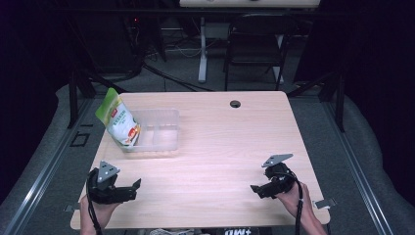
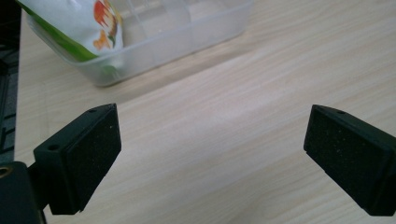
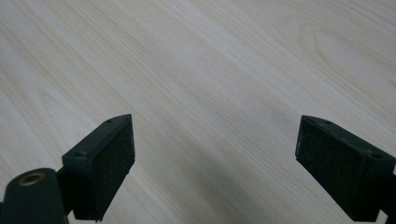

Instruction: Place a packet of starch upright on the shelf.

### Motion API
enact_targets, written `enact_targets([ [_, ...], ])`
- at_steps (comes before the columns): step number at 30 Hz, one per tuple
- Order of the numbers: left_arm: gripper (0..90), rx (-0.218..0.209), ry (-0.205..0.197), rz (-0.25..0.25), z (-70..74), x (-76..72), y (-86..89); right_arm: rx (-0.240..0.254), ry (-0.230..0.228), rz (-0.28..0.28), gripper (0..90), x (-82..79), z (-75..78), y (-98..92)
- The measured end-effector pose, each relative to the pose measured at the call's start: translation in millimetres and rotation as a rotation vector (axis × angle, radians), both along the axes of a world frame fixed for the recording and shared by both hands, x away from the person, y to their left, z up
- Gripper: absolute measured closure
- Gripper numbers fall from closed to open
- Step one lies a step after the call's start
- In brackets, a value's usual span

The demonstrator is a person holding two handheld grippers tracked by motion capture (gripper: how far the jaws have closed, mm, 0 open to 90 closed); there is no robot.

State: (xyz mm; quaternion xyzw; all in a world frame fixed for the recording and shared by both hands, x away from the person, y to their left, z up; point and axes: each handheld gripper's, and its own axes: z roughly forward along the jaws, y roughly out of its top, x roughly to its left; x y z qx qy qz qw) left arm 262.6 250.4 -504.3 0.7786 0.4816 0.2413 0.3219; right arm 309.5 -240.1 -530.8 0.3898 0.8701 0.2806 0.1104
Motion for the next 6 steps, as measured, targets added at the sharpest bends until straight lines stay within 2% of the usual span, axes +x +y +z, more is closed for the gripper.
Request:
enact_targets([
  [1,3.9,0.005,0.014,-0.005,-3.6,0.7,-0.8,-0.021,-0.003,-0.001,10.9,0.0,0.0,0.0],
  [3,3.3,0.010,0.034,-0.024,-9.2,3.1,-1.7,-0.028,-0.011,0.007,10.8,-0.6,-0.1,0.3],
  [6,2.7,0.000,0.037,-0.034,-13.3,5.6,-2.8,-0.034,-0.019,0.009,10.9,-0.7,0.9,0.1],
])
